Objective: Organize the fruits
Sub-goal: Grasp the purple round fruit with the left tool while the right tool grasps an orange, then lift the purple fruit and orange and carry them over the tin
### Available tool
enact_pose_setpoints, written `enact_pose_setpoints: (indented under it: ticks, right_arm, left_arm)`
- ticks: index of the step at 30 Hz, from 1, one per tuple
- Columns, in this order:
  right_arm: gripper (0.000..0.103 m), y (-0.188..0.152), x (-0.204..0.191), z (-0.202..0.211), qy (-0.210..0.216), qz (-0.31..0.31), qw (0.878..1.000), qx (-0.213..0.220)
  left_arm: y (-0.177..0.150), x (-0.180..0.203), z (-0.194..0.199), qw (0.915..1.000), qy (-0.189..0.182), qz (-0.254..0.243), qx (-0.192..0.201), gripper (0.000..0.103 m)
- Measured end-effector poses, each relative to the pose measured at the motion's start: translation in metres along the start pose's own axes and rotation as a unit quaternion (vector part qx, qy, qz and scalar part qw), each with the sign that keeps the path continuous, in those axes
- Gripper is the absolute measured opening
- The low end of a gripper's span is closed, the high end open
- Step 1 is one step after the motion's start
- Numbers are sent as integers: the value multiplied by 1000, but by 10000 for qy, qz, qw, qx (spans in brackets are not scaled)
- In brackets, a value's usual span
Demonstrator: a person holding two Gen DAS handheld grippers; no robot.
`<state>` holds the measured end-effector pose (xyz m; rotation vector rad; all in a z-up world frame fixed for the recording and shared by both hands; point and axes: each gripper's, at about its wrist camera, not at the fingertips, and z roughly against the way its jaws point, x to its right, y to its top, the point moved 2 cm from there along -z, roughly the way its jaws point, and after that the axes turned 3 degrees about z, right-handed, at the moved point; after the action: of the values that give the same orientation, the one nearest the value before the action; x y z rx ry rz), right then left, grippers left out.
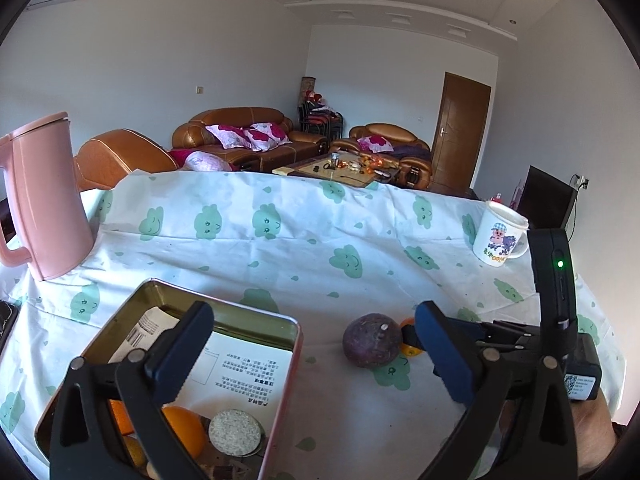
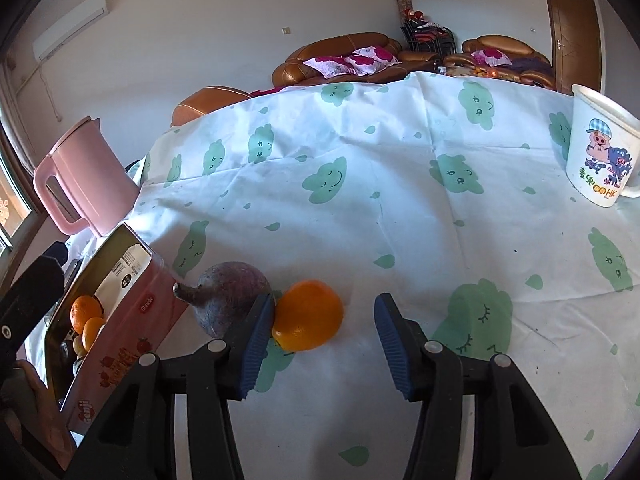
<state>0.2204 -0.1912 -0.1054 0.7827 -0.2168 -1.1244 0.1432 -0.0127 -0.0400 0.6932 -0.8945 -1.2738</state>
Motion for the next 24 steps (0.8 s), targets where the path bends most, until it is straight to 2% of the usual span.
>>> enact_pose_setpoints:
  ticks: [2,3,7,10,15,18,20,22,24]
  right_arm:
    - [46,0,4,-2,281,-148,9995,-29]
    - [39,0,5,-2,428,-192,9989,-33]
    - [36,-4,-1,4,388,-40,9992,28]
    - [36,-5,1,17,114,21,9996,273]
    - [36,-13,10,45,-692,212,9948,714]
    - [36,-15,16,55,-883,236,9922,844]
    - [36,-15,17,57,-921,259,9915,881]
    - [36,-14,15,58,-965,317,9907,905]
    - [36,-15,13,58,-1013,394,9897,936]
  left_arm:
    - [-1,4,-4,10000,-30,-23,-34,103]
    - [-1,6,-6,10000,-47,-28,-52,103]
    - [-5,14,-13,9998,-89,-126,-102,103]
    - [-8,22,-18,9995,-125,-241,-163,103]
    - [-15,35,-31,9985,-74,-469,-283,100]
    - [-19,44,-45,9968,-103,-644,-465,86]
    - [-21,50,-53,9948,-125,-757,-670,73]
    - [-22,55,-59,9934,-204,-814,-782,67]
    - [-25,59,-69,9907,-199,-893,-1005,66]
